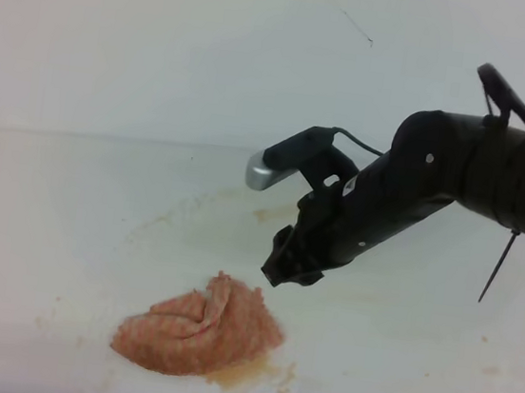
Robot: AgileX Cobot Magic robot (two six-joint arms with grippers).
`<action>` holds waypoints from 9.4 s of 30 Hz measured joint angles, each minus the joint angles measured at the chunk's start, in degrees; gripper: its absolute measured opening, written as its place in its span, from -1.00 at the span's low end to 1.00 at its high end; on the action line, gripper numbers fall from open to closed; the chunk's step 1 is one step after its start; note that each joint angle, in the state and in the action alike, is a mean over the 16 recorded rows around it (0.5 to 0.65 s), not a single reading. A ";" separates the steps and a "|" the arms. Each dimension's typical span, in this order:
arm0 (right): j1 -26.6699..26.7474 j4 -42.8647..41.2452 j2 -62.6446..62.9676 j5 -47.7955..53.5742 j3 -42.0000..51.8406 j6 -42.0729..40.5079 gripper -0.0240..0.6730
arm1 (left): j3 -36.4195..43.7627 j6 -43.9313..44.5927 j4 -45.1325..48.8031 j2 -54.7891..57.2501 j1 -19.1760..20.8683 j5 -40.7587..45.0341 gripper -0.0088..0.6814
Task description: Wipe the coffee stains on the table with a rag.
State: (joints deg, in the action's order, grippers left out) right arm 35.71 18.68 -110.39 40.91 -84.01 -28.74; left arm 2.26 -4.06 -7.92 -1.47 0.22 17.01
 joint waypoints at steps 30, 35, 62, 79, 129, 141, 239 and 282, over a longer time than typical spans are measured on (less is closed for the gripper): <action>4.54 -12.20 -20.88 11.79 -20.25 4.08 -0.38 | 0.00 0.00 0.00 0.00 0.00 0.00 -0.97; 4.55 -12.52 -20.91 14.26 -20.31 3.85 -0.70 | 0.00 0.00 0.00 0.00 0.00 0.00 -0.97; 13.07 -12.91 -20.91 19.47 -20.42 4.56 -0.90 | 0.00 0.00 0.00 0.00 0.00 0.00 -0.97; 2.39 -18.69 -20.21 19.82 -20.43 8.39 -0.90 | -0.14 0.00 0.00 0.09 0.00 0.05 -0.97; -19.46 -4.96 4.94 -3.50 12.74 2.50 -0.86 | 0.00 0.00 0.00 0.00 0.00 0.00 -0.97; -19.46 3.33 5.79 -4.83 12.67 -2.84 -0.08 | 0.00 0.00 0.00 0.00 0.00 0.00 -0.97; -32.55 -11.77 112.21 -25.29 86.08 19.10 -0.94 | 0.00 0.00 0.00 0.00 -0.07 0.00 -0.97; -41.52 -18.68 111.90 -23.27 86.10 30.47 -0.94 | 0.00 0.00 0.00 0.00 -0.07 0.00 -0.97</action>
State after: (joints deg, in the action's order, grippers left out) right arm -5.81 0.00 1.51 17.65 2.09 1.74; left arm 2.26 -4.06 -7.92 -1.47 0.14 17.01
